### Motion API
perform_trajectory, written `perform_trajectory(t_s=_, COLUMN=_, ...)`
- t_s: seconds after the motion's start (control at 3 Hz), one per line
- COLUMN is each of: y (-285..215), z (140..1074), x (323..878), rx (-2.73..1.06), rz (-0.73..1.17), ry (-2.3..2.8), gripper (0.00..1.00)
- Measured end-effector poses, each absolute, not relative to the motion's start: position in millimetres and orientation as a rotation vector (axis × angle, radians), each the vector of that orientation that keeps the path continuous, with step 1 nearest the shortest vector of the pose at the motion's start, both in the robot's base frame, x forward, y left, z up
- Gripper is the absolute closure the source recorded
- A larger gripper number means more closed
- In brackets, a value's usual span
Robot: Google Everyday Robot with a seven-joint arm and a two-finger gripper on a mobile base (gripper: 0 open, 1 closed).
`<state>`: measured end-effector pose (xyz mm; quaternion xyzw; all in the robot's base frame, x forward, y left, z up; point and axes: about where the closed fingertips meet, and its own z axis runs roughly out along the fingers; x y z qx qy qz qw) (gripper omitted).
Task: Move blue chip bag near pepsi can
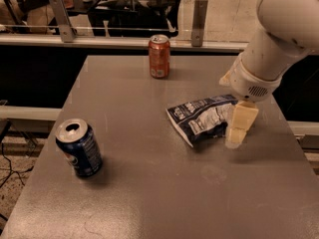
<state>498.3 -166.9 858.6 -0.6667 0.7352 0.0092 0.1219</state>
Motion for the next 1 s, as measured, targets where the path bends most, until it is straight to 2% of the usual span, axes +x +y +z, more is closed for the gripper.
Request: perform_trajectory(t_s=1.0, y=-157.8, z=854.7, x=499.4, rx=-1.967, rz=0.086, ry=2.141, gripper=0.70)
